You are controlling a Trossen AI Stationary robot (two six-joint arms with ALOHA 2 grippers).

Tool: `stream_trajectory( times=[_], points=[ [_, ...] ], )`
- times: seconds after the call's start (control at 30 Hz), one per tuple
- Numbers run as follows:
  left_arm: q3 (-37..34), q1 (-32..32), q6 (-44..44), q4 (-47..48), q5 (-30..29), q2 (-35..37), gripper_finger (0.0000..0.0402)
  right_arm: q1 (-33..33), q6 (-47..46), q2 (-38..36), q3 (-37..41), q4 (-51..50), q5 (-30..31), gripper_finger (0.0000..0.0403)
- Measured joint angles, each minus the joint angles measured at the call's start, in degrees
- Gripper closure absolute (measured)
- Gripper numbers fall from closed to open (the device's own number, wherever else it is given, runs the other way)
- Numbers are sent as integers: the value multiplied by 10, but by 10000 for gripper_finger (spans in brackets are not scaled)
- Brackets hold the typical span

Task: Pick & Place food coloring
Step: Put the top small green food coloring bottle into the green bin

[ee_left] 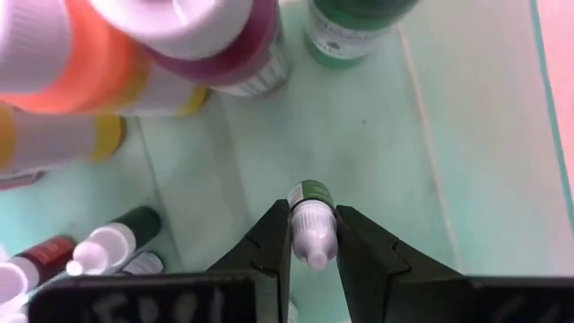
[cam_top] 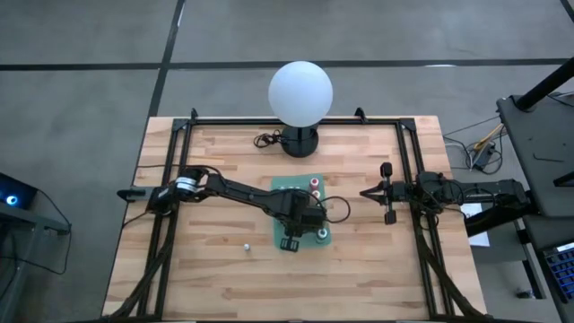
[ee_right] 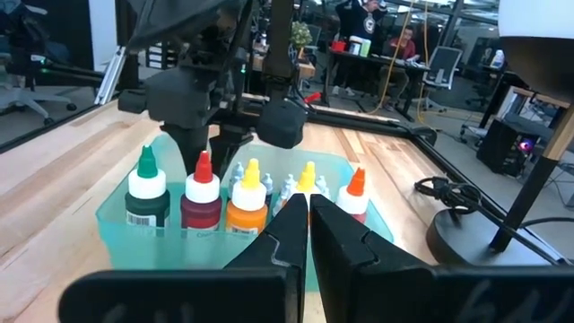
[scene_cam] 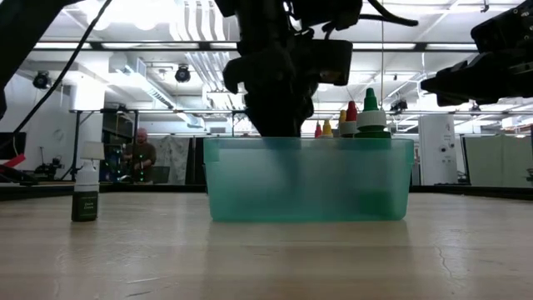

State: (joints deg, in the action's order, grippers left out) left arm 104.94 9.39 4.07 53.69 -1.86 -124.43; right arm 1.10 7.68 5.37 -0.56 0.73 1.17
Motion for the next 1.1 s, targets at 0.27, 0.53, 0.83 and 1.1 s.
stream_trajectory(
  times=[0.27,0.53,0.83,1.1],
  points=[
    [-4,1,0,-7,0,4,353,0,0,0,0,0,0,394],
    [-22,1,0,-25,0,4,353,0,-1,0,0,0,0,394],
    [-31,1,0,-31,1,4,353,0,0,0,0,-1,1,394],
    [-35,1,3,-37,7,4,353,0,-1,0,0,-1,1,394]
  ],
)
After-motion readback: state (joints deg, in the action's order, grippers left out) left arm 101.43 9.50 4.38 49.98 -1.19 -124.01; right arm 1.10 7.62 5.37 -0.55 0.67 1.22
